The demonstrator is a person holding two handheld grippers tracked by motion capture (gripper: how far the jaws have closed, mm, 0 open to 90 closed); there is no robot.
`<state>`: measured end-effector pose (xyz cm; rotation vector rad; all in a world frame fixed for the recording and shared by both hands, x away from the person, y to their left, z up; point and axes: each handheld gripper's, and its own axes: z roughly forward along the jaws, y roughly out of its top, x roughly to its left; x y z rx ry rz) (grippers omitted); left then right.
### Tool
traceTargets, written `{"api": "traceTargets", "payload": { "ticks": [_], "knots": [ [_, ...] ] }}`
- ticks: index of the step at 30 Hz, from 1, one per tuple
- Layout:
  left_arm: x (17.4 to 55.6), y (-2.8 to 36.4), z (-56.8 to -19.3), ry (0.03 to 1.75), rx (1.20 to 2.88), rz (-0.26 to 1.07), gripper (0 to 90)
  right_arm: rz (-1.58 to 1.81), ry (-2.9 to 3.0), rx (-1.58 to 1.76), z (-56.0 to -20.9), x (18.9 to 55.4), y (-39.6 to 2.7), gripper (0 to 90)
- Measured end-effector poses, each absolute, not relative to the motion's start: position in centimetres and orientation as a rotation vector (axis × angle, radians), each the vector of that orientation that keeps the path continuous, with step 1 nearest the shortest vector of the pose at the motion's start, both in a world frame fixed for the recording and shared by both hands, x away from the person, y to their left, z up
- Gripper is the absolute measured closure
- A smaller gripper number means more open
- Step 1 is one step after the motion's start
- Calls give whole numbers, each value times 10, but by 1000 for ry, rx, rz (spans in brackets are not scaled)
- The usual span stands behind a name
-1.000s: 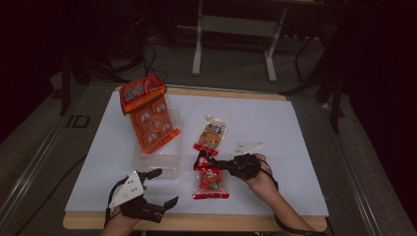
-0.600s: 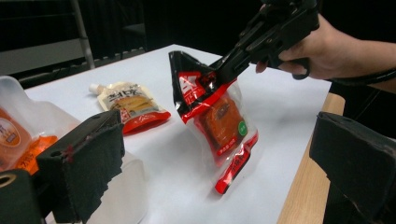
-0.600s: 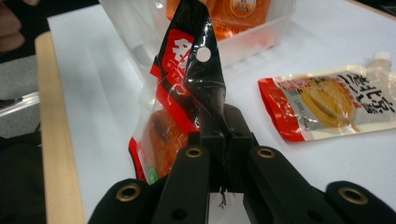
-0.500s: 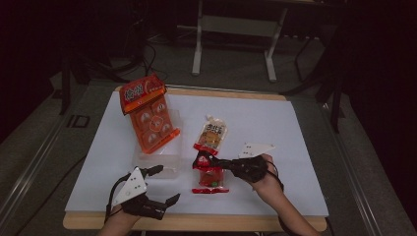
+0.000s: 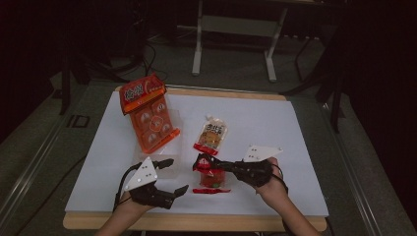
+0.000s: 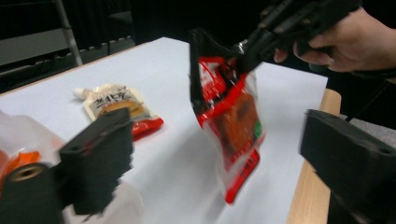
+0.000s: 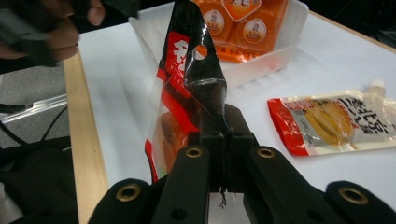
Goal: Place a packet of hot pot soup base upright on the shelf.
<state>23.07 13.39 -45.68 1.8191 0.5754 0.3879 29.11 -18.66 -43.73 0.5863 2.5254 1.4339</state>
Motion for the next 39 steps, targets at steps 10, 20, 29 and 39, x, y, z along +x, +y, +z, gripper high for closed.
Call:
{"api": "traceTargets", "payload": {
  "ticks": [10, 20, 29, 39],
  "knots": [
    [249, 123, -442, 555, 1814, 387, 306, 1459, 2528, 538, -429, 283, -180, 894],
    [258, 112, -438, 545, 1837, 386, 509, 1464, 2535, 502, -426, 279, -173, 894],
    [261, 108, -439, 520, 1873, 355, 741, 1461, 2530, 505, -425, 280, -173, 894],
    [262, 107, -436, 504, 1882, 342, 877, 1470, 2512, 515, -428, 280, -174, 881]
  ]
}}
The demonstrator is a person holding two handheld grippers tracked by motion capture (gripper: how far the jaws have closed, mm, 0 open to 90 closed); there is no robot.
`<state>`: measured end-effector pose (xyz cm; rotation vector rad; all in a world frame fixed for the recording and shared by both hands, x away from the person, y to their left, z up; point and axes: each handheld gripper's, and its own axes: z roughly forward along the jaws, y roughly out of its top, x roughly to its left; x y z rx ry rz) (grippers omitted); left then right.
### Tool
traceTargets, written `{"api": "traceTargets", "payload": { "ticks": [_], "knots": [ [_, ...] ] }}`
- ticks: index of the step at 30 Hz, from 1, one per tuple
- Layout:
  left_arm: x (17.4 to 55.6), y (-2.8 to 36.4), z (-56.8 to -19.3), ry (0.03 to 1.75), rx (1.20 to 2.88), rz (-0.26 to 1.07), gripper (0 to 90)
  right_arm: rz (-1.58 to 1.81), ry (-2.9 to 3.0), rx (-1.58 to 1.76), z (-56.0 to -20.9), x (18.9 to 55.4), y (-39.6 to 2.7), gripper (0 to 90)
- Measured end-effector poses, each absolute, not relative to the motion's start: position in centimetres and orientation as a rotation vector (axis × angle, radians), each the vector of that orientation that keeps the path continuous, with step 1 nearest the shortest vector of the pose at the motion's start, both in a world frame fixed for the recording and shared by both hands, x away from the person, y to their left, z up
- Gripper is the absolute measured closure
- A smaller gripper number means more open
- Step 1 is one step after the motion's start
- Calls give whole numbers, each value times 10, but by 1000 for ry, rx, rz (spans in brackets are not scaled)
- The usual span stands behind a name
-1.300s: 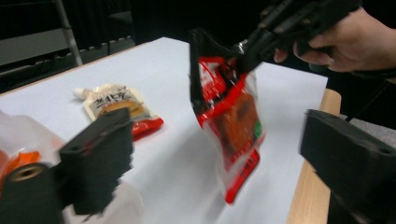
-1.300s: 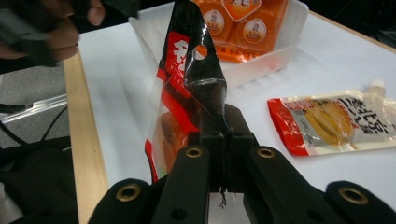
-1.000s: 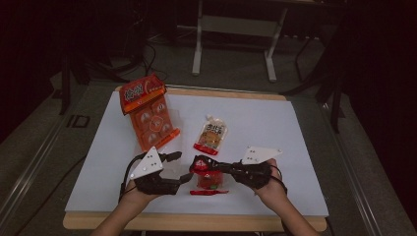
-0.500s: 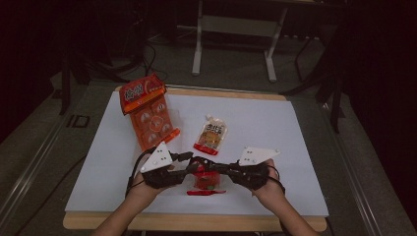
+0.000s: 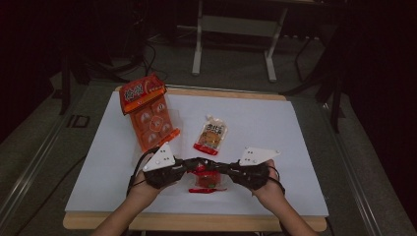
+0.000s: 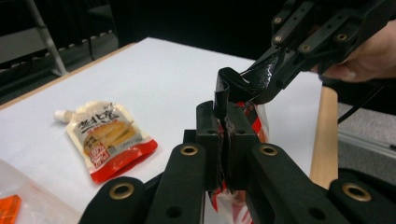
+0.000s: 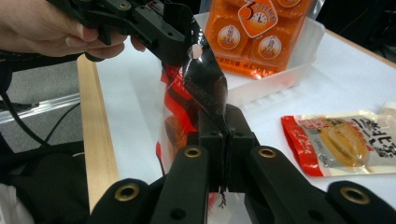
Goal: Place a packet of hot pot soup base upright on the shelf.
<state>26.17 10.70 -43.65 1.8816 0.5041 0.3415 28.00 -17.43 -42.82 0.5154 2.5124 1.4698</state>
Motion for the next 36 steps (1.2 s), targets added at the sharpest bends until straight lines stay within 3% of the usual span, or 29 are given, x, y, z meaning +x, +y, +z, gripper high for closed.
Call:
{"api": "traceTargets", "payload": {
  "ticks": [8, 14, 18, 19, 20, 21, 22, 23, 32, 36],
  "knots": [
    [261, 109, -428, 469, 1863, 365, 884, 1504, 2475, 520, -424, 279, -176, 840],
    [259, 111, -416, 434, 1859, 386, 885, 1517, 2445, 531, -419, 278, -178, 749],
    [259, 116, -410, 428, 1837, 395, 885, 1542, 2405, 556, -417, 279, -183, 621],
    [259, 118, -408, 433, 1831, 406, 885, 1549, 2392, 568, -417, 279, -185, 576],
    [259, 121, -407, 436, 1825, 404, 885, 1556, 2373, 589, -417, 280, -188, 476],
    [260, 122, -406, 434, 1824, 403, 885, 1556, 2373, 589, -417, 280, -188, 476],
    [260, 125, -405, 438, 1819, 418, 884, 1575, 2350, 605, -417, 280, -192, 410],
    [260, 128, -404, 438, 1818, 414, 884, 1575, 2350, 605, -417, 280, -192, 410],
    [262, 151, -390, 443, 1796, 477, 883, 1624, 2329, 622, -414, 282, -202, 132],
    [263, 163, -385, 456, 1794, 498, 883, 1618, 2312, 619, -415, 283, -204, 113]
  ]
}}
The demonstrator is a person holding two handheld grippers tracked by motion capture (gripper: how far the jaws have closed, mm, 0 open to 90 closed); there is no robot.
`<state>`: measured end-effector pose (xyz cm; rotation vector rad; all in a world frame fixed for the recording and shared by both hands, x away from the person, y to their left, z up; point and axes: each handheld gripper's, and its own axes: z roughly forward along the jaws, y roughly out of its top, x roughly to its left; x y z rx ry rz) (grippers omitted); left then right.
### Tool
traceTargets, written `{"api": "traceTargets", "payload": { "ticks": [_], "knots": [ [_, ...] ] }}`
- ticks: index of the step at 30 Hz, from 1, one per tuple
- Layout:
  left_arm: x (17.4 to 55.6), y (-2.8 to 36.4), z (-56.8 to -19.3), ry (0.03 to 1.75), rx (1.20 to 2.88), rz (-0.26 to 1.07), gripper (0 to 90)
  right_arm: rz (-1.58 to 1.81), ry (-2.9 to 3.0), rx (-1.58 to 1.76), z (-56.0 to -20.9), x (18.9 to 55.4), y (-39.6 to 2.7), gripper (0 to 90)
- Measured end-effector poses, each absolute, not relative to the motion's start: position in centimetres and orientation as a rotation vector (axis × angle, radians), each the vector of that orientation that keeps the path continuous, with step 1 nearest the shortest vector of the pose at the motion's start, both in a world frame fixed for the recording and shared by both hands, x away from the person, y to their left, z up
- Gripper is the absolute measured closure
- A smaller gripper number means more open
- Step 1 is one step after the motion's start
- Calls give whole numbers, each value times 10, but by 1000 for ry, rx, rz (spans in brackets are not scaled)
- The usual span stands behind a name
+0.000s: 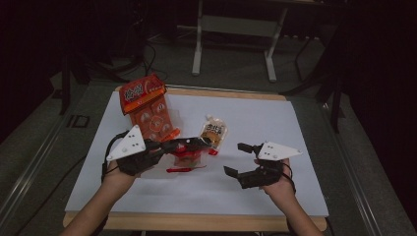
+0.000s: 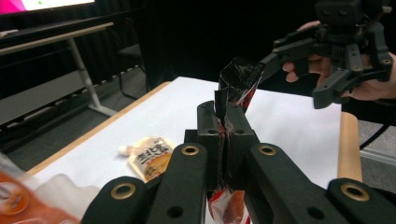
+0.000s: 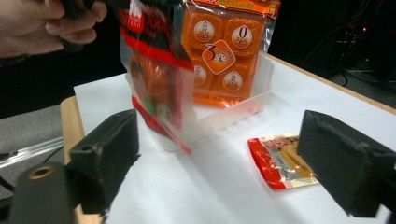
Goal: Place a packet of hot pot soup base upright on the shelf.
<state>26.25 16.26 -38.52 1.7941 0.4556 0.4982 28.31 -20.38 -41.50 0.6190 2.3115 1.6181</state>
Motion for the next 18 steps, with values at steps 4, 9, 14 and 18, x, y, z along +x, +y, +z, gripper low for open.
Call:
{"api": "traceTargets", "payload": {
  "ticks": [4, 9, 14, 18],
  "knots": [
    [264, 178, -383, 480, 1778, 528, 882, 1590, 2300, 600, -416, 284, -206, 113],
    [265, 197, -383, 504, 1765, 544, 881, 1625, 2292, 608, -418, 285, -210, 113],
    [265, 214, -389, 531, 1750, 551, 881, 1612, 2312, 599, -421, 287, -209, 128],
    [264, 222, -394, 531, 1748, 554, 881, 1617, 2318, 607, -423, 287, -209, 128]
  ]
}}
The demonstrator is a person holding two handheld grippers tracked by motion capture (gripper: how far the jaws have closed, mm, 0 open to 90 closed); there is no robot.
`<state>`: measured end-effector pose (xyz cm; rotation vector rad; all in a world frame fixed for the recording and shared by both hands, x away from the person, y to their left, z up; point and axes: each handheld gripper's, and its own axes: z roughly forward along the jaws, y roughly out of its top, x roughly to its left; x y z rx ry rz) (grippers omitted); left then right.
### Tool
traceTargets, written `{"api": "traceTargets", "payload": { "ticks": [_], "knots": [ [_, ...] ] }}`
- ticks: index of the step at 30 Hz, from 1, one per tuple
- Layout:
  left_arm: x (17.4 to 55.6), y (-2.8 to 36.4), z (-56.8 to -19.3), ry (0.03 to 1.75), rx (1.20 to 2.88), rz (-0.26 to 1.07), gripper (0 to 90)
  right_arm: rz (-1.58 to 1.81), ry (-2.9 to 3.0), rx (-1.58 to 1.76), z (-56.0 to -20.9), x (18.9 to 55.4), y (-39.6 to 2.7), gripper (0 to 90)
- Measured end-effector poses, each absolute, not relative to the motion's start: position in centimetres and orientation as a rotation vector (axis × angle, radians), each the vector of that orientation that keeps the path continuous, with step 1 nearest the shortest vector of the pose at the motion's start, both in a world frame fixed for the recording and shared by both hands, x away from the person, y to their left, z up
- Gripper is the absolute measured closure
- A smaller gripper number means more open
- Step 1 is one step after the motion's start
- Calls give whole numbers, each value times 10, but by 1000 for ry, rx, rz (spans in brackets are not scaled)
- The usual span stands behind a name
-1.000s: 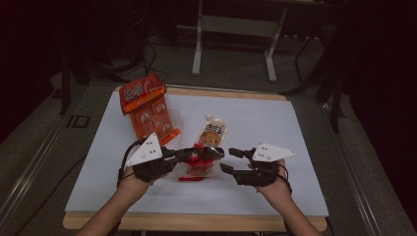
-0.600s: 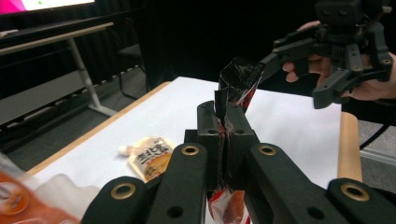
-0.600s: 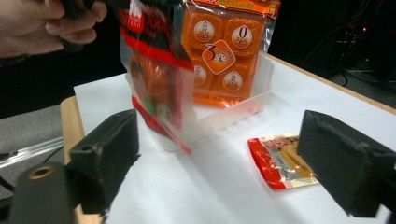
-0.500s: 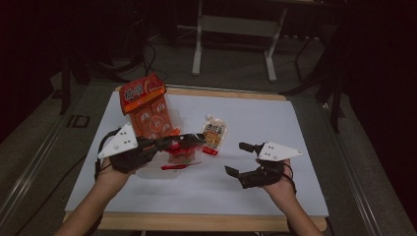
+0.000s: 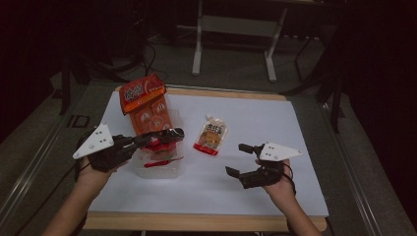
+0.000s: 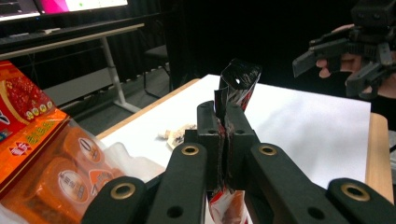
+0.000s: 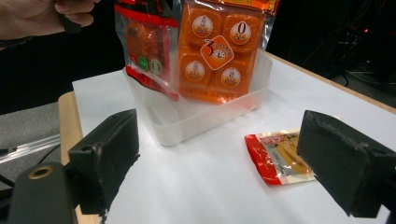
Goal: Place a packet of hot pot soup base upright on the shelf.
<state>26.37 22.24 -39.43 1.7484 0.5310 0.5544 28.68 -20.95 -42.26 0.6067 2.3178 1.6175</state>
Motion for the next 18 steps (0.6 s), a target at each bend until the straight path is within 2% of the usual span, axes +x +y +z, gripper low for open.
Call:
{"api": "traceTargets", "payload": {
  "ticks": [4, 18],
  "knots": [
    [264, 226, -399, 525, 1757, 567, 881, 1619, 2328, 607, -425, 287, -210, 132],
    [272, 232, -423, 542, 1807, 487, 880, 1635, 2337, 623, -428, 289, -213, 135]
  ]
}}
